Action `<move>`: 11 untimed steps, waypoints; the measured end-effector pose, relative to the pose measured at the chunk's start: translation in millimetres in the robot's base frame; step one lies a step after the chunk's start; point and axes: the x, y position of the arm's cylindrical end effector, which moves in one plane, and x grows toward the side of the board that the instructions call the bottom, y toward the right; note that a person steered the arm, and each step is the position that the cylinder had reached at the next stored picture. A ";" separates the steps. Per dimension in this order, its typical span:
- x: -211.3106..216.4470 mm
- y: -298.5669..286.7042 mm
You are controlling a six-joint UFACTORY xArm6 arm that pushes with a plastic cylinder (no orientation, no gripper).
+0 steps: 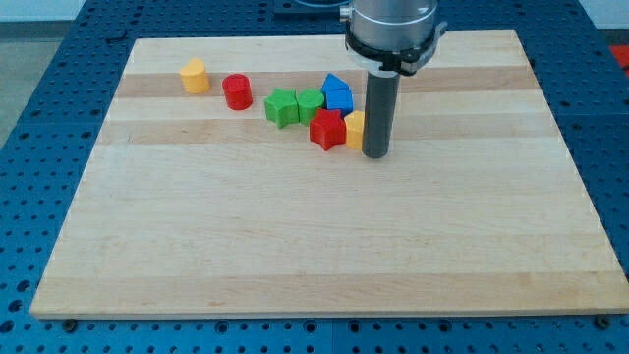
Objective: Move your arm to the center left
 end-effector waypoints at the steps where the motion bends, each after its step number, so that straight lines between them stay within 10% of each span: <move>1: -15.2 -3.1; 7: -18.0 65.5; 11: 25.9 -200.4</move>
